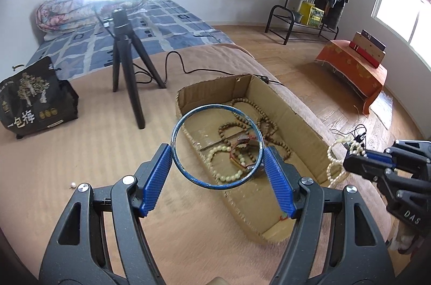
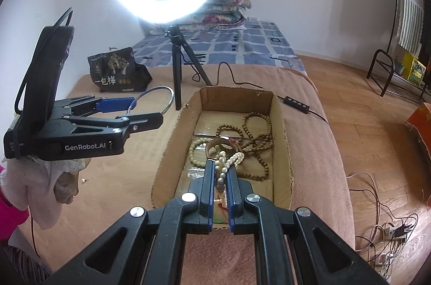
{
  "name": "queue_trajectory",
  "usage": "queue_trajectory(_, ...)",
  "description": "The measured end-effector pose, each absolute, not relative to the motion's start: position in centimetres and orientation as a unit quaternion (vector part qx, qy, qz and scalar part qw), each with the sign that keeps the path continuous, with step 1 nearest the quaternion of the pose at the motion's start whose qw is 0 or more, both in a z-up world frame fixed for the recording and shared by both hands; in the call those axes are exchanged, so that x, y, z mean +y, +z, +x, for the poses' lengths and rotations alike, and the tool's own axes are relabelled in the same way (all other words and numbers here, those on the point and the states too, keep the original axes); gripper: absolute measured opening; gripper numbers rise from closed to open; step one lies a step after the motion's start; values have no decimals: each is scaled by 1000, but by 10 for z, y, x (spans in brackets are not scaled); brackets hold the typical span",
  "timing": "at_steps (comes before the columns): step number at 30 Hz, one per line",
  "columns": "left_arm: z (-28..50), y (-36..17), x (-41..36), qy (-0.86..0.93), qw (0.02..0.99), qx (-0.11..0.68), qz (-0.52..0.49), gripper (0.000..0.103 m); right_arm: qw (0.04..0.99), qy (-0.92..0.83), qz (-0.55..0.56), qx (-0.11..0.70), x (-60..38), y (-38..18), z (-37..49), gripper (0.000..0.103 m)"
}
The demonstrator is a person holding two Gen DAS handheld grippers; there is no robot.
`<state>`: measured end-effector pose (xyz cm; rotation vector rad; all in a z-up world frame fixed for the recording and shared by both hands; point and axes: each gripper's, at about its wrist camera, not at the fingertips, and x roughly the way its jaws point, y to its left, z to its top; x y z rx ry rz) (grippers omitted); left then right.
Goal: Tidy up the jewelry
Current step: 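Carry the bangle in the left tool while the right tool carries the necklace over the box, then open the right tool releasing the necklace while the left tool releases the bangle into the box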
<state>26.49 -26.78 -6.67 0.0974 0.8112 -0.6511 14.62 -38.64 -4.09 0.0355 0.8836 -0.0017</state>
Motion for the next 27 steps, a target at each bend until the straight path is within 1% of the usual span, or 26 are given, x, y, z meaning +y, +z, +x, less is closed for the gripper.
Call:
queue_trajectory(18,287,-80,-305,-313,861,397,50,72,895,2,42,444,-403,-65,163,6)
queue_trajectory(22,288,-80,-306,-313,860,399,51,72,894,6,43,445,-403,-67,164,8)
queue_trajectory(24,287,-81,-308,-314,858,404,54,72,895,7,40,444,-402,-66,163,17)
queue_trajectory(25,287,-81,-308,-314,857,405,57,73,896,7,39,442,-401,-65,163,28)
queue_trajectory(26,287,-81,-308,-314,857,405,58,73,897,7,38,440,-400,-65,162,33)
queue_trajectory(27,287,-81,-308,-313,857,406,58,73,898,7,37,437,-399,-64,162,34)
